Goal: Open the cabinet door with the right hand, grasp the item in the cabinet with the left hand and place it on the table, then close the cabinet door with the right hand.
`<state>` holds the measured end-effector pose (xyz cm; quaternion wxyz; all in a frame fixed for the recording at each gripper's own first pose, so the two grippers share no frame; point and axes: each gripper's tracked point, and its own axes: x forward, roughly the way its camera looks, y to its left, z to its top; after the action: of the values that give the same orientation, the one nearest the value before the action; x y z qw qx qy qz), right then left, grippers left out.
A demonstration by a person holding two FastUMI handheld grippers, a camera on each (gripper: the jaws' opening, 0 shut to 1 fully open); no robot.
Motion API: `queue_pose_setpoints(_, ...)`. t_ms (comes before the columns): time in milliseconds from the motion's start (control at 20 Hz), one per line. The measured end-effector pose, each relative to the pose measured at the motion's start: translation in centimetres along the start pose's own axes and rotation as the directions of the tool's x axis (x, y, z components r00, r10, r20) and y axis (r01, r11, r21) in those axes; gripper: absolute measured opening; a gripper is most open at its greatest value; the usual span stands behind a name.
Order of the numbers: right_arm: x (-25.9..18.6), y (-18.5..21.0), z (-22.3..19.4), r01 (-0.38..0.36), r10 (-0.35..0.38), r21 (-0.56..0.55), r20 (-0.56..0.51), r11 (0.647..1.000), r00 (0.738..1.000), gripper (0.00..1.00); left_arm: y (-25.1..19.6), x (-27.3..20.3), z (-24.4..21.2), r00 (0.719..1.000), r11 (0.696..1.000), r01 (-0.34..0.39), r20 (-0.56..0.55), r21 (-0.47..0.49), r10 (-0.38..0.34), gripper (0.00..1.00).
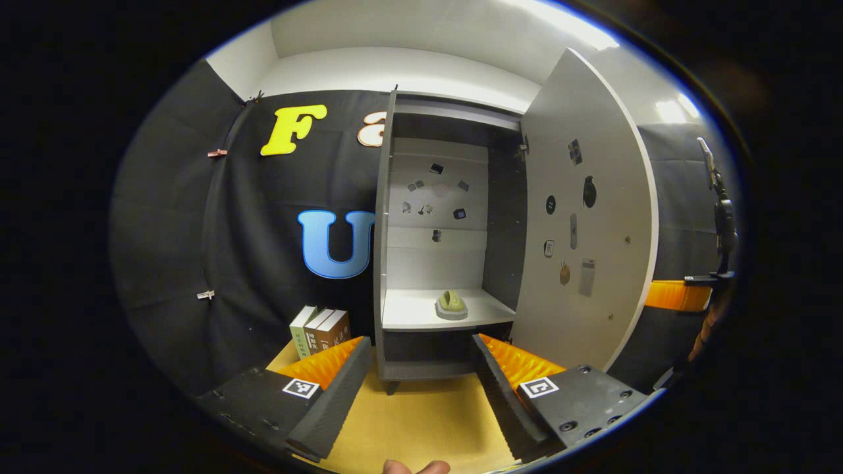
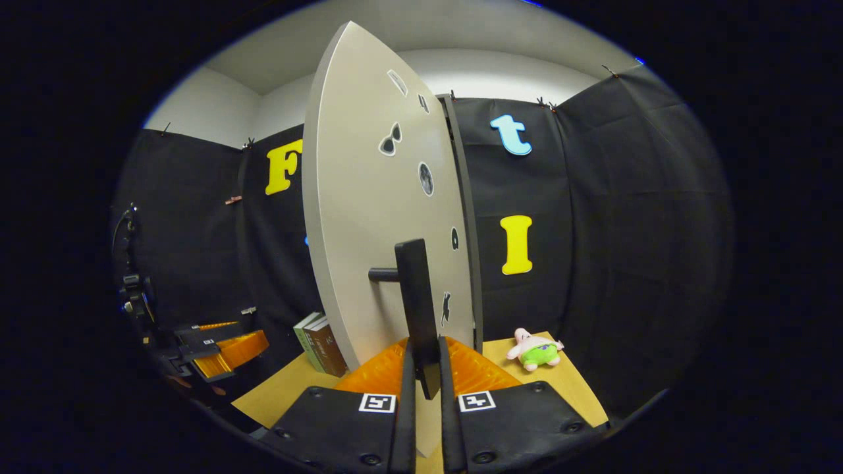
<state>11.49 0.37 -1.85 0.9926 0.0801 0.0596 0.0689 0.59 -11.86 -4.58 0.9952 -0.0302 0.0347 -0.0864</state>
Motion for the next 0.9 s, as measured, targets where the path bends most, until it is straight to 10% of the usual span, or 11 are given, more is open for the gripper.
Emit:
queue_pose_setpoints(500, -0.3, -3.8, 1.3, 0.119, -0.120, 0.034, 0.053, 0.992, 0.991, 0.15, -4.2, 1.2, 0.6, 1.000, 1.000, 0.022, 0.006, 0.014, -0.022, 0.92)
queue_pose_setpoints(900, -0.4, -2.5, 1.8, 0.019, -0.022, 0.037, 0.081, 0.999, 0.997, 0.15, -7.2, 4.2, 0.9, 0.997, 0.997, 0.068, -0.029, 0.022, -0.068, 0.92)
